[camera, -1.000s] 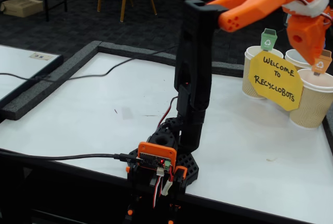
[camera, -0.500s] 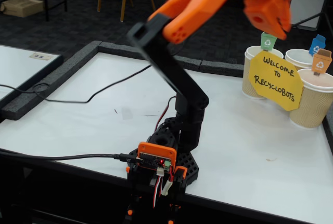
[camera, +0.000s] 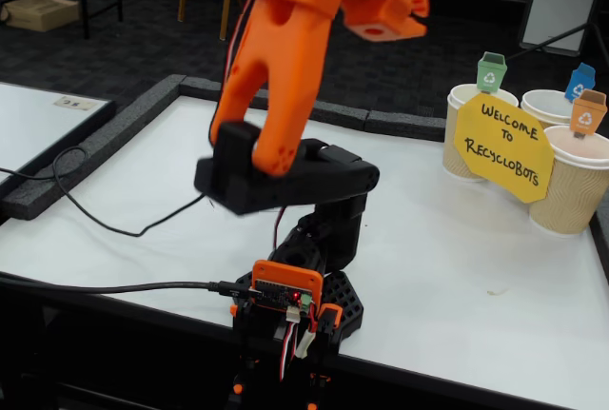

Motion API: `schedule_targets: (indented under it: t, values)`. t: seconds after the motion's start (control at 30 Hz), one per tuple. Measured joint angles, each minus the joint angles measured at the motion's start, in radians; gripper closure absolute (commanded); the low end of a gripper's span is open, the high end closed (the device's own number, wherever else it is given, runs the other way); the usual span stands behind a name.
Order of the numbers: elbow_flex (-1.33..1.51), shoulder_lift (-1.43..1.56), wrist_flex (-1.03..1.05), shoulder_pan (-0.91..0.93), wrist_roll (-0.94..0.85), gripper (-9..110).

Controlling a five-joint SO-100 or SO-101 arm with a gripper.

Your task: Sort rubbish by color.

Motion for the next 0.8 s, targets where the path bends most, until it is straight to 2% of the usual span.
schedule_targets:
  t: [0.43,0.8]
  values:
    - [0.043,0.078,0.020,-0.166,0.000,101]
    - [0.098,0.078,0.020,-0.600,0.000,101]
